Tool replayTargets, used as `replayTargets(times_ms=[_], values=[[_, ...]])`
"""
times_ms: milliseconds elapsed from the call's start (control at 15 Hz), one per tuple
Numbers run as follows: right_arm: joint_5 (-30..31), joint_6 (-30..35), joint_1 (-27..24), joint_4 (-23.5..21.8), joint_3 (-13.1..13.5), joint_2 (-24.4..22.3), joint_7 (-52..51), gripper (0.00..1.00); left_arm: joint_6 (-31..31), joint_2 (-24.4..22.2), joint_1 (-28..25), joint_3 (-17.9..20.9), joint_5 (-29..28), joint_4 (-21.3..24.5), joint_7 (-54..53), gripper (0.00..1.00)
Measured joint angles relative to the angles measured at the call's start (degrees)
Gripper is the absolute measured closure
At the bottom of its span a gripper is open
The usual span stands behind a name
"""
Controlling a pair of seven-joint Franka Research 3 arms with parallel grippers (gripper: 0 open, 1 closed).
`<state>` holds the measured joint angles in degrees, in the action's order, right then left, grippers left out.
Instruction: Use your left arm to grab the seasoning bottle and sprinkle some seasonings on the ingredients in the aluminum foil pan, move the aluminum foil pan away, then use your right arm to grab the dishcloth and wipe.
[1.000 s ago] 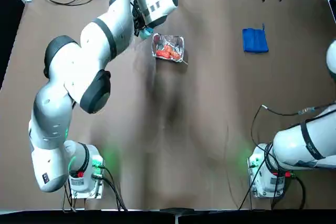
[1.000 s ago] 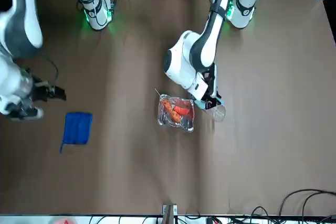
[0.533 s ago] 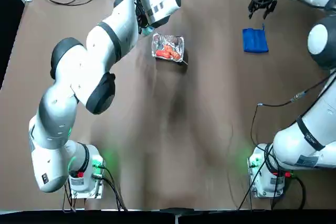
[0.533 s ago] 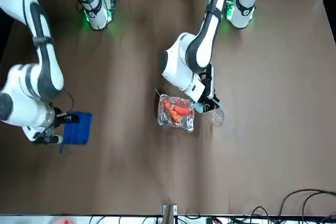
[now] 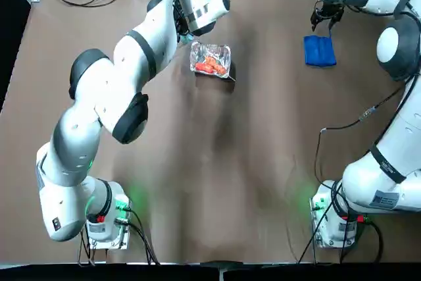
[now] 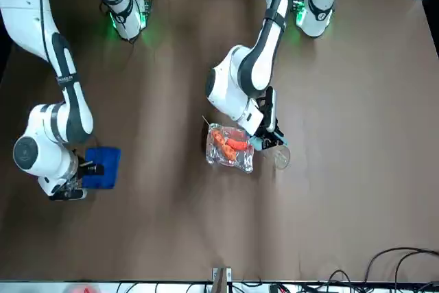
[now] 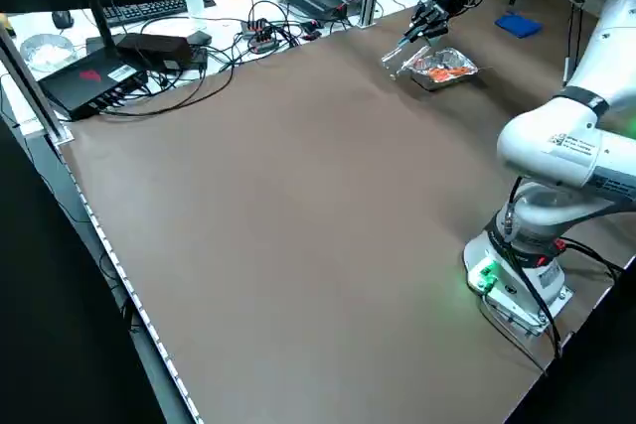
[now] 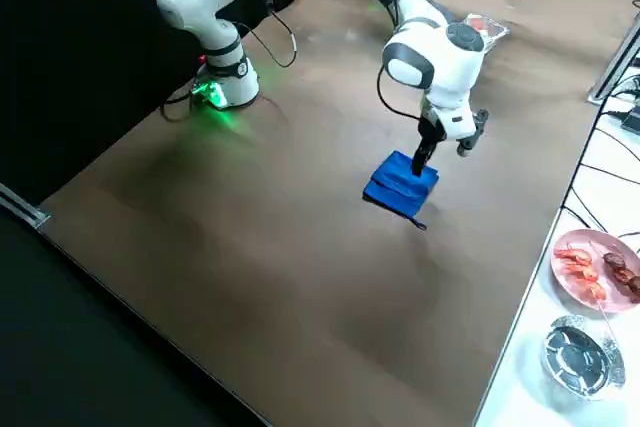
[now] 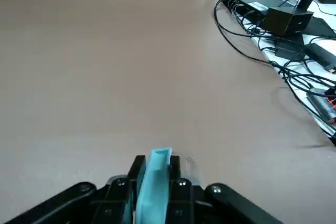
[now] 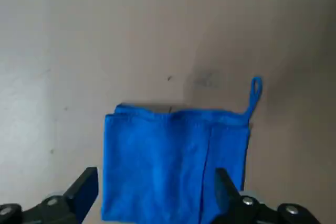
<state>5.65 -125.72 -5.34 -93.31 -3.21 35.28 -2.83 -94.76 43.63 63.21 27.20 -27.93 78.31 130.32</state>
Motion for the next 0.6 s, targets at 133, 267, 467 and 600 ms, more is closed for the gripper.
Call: replayTargets(times_ms=[133, 267, 467, 600], values=[[0.4, -1.2, 0.0, 0.0, 0.0, 1.2, 0.0, 0.12, 0.0, 0.1, 0.0, 0.0, 0.0, -0.1, 0.0, 0.78], [0.4, -1.5, 0.0, 0.0, 0.0, 1.9, 0.0, 0.14, 0.0, 0.1, 0.0, 0.0, 0.0, -0.1, 0.0, 0.78], [0.5, -1.5, 0.0, 0.0, 0.0, 2.5, 0.0, 0.24, 0.4, 0.1, 0.0, 0.0, 0.1, -0.3, 0.0, 0.78], [0.5, -1.5, 0.0, 0.0, 0.0, 3.1, 0.0, 0.28, 1.2, -0.1, -0.1, 0.1, 2.0, -0.6, 0.0, 0.78]])
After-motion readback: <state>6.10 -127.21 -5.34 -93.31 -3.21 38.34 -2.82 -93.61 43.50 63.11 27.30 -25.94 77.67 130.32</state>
